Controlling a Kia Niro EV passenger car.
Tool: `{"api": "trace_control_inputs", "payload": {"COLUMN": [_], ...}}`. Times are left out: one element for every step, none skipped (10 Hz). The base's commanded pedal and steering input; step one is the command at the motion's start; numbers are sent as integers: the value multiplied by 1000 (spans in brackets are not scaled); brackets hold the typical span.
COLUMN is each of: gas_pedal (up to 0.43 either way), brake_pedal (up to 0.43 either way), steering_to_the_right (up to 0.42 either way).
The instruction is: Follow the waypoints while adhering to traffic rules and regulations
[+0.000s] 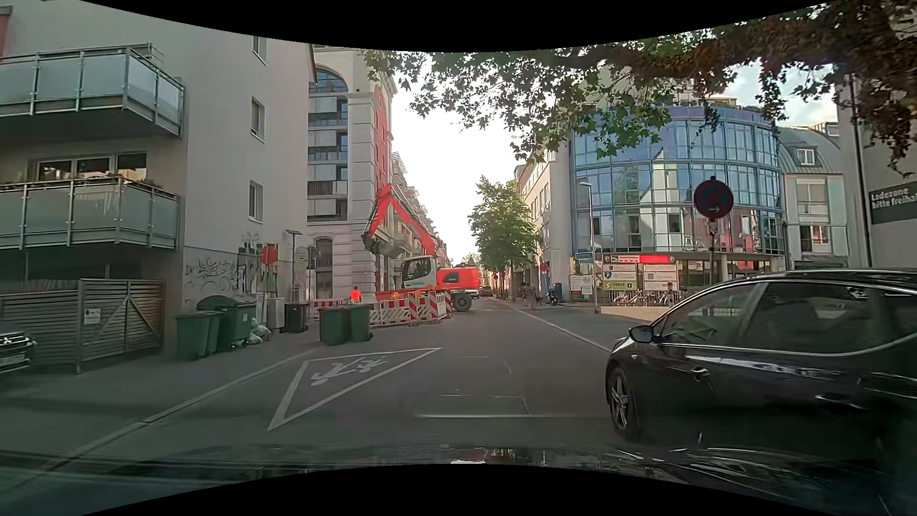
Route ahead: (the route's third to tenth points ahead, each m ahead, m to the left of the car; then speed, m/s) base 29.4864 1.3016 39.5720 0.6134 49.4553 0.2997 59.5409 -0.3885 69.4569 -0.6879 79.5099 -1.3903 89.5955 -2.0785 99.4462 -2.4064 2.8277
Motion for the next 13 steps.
{"api": "trace_control_inputs", "payload": {"gas_pedal": [0, 0, 0, 0, 0, 0, 0, 0, 0, 0, 0, 0, 0], "brake_pedal": [104, 104, 110, 110, 116, 122, 122, 128, 134, 134, 134, 140, 134], "steering_to_the_right": [-35, -34, -32, -29, -19, -11, -3, 0, 3, 10, 21, 40, 59]}}
